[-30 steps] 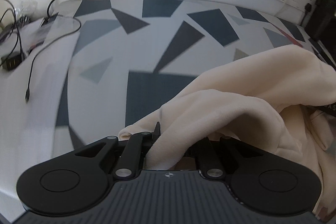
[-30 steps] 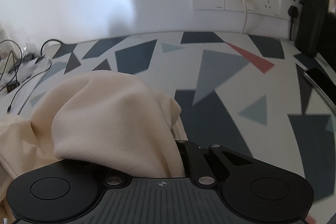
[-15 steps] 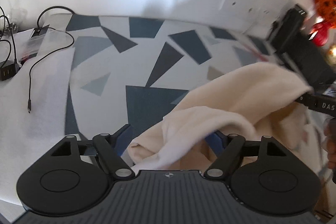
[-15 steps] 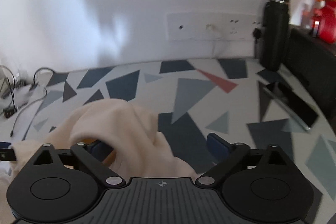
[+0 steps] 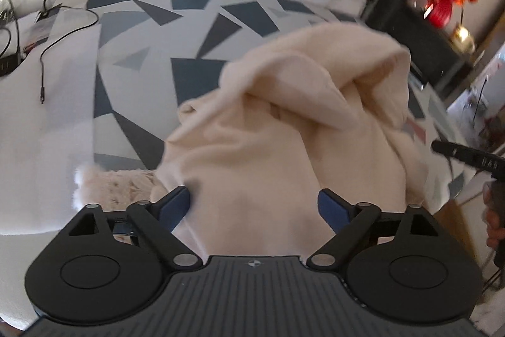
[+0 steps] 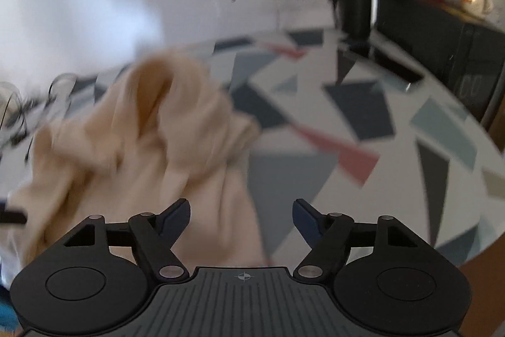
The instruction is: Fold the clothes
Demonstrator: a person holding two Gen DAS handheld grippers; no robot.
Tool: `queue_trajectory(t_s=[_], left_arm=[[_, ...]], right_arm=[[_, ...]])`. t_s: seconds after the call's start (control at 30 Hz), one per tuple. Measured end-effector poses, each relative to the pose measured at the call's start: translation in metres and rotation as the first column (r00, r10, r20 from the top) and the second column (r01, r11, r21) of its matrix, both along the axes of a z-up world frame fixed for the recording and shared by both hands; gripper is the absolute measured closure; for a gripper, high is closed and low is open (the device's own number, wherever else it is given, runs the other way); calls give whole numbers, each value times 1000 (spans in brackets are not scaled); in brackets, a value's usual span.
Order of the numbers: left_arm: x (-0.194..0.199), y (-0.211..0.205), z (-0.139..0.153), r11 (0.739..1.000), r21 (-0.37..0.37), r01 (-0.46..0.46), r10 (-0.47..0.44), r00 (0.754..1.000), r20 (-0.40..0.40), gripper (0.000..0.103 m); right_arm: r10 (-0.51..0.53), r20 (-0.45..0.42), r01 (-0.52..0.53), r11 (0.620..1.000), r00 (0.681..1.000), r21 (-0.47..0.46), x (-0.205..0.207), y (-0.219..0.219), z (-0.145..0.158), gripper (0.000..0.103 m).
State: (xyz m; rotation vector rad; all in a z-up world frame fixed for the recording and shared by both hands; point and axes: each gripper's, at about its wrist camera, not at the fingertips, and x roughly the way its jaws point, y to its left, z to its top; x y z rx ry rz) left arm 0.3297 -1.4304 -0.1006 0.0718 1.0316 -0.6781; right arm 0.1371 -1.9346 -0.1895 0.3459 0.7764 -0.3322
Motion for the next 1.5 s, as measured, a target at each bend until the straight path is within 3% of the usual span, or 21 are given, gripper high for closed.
queue_trajectory(t_s=[0.2,0.33,0.4,0.47,0.6,0.77,0.8,0.83,0.87,0.9,0.93,1.0,1.1,1.27,1.37,1.5], left_arm=[[-5,-6,-1,998,38,42,-42,999,-2,8],[-1,11,9,999,-34,13,-15,998,-58,8],[1,14,10,998,-60,5,-11,995,-96,8],[0,12,6,998,-66,16,-24,992,-125,8],[-10,2,-3,998,9,60,-59,994,-89,7],[-18,-5,-23,990,121,77,-69,995,-72,6],[-18,-4,-25,990,123,75,-67,995,-69,6],[-18,-2,-25,991,115,70,-63,996,-62,16],[-17,2,-23,992,107,69,-64,996,-57,31],[-16,7,-19,992,102,77,-71,996,-56,75],[-15,12,-14,992,98,84,-79,995,-55,87],[-13,23,0,994,58,94,-93,995,-27,94],[-10,38,31,997,28,66,-68,995,79,98],[17,54,83,987,-157,-41,67,984,166,99],[35,51,114,967,-250,-54,110,971,213,99],[51,41,142,944,-327,-51,154,942,297,99]], right_arm=[[1,-38,0,1000,999,22,-7,19,-20,31],[33,-38,-34,999,999,-26,-19,32,-20,16],[55,-71,-57,998,996,-35,-19,34,-27,19],[63,-107,-68,997,992,-37,-13,35,-36,45],[41,-87,-45,998,995,-48,-5,38,-44,54],[-3,-55,1,999,998,-41,2,34,-42,89],[-19,-43,18,999,999,-33,1,30,-39,90],[-40,-26,39,999,999,-26,-1,27,-35,91],[-77,8,77,997,997,-23,-7,21,-26,92],[-114,42,115,993,993,-19,-12,15,-17,92],[-150,76,152,988,986,-14,-18,10,-8,92],[-222,142,225,974,965,-4,-28,-2,11,92],[-286,239,306,951,928,-47,-34,-17,44,92],[-295,402,346,936,867,-60,-28,-27,91,92],[-205,492,274,959,846,-73,-18,-15,118,92],[-10,517,85,989,856,-121,5,17,134,92]])
